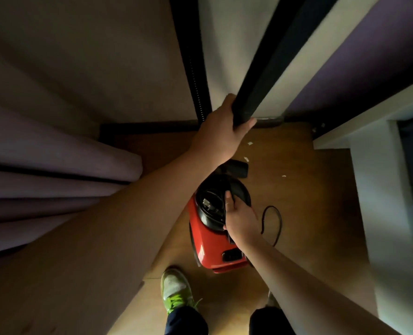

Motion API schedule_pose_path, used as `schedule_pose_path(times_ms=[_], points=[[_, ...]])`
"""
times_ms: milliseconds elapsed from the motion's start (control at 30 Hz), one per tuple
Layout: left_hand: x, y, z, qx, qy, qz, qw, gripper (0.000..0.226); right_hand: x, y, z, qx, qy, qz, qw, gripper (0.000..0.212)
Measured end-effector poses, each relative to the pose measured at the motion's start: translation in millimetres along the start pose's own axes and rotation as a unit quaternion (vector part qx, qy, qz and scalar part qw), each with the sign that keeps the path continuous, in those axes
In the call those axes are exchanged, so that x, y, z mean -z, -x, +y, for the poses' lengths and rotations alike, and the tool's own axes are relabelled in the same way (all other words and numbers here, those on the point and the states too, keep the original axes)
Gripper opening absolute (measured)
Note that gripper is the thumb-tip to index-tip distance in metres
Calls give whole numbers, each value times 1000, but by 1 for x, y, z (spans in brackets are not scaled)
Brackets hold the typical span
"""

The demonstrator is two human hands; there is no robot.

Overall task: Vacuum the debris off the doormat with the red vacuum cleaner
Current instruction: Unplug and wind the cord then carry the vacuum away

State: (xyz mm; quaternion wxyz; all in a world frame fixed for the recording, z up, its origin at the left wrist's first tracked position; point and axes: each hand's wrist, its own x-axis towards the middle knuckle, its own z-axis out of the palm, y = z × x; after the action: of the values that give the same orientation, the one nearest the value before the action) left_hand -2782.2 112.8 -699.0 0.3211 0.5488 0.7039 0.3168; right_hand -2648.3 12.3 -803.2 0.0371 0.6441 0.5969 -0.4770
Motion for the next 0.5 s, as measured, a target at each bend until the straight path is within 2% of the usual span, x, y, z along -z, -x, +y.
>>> schedule_pose_path(times_ms=[100,233,333,400,500], points=[[12,11,21,3,16,3,1000,44,24,26,2,9,3,-27,1000,55],[31,34,62,7,21,-3,1000,41,59,69,-4,-3,-96,-29,995,46],[48,59,101,-4,-9,-11,1000,38,93,111,-17,-13,-140,-47,989,55],[62,74,128,2,-27,-16,1000,37,120,142,-31,10,-123,-60,991,57],[89,94,173,12,-38,-13,999,38,161,189,-55,69,-59,-59,994,50]])
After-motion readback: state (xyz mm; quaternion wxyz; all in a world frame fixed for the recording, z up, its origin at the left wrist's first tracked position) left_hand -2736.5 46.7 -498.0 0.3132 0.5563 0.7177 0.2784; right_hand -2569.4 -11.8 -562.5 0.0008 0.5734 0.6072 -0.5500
